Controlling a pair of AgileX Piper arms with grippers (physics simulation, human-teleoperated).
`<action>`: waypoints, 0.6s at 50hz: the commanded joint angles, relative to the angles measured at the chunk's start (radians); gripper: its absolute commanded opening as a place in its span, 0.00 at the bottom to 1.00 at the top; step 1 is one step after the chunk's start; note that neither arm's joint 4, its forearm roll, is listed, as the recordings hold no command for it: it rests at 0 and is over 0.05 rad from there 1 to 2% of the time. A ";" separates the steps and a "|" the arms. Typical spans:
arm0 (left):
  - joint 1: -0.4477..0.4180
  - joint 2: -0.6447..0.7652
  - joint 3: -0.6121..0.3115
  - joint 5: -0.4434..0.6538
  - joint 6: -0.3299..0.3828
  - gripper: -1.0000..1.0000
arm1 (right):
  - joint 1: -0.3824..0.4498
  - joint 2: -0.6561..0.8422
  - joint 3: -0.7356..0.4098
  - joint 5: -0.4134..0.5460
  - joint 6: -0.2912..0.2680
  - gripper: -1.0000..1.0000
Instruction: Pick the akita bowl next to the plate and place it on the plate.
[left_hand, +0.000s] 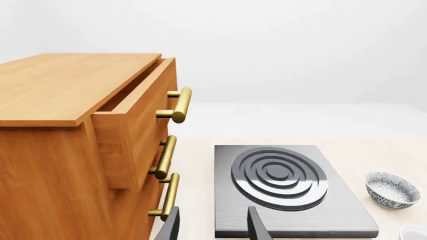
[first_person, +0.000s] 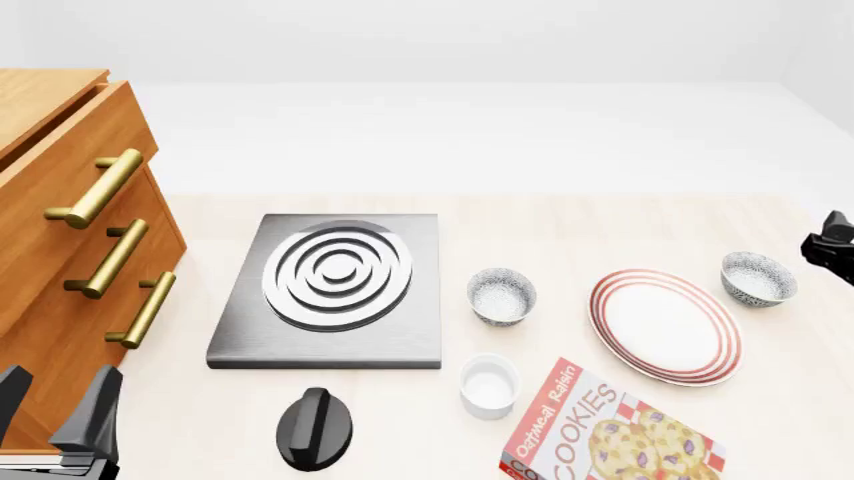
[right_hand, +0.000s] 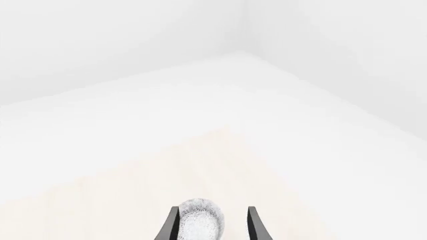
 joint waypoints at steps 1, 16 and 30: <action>0.000 0.000 0.000 0.000 0.000 1.00 | -0.007 0.036 -0.038 0.040 0.035 1.00; 0.000 0.000 0.000 0.000 0.000 1.00 | 0.008 0.076 -0.086 0.108 0.090 1.00; 0.000 0.000 0.000 0.000 0.000 1.00 | 0.012 0.136 -0.138 0.181 0.163 1.00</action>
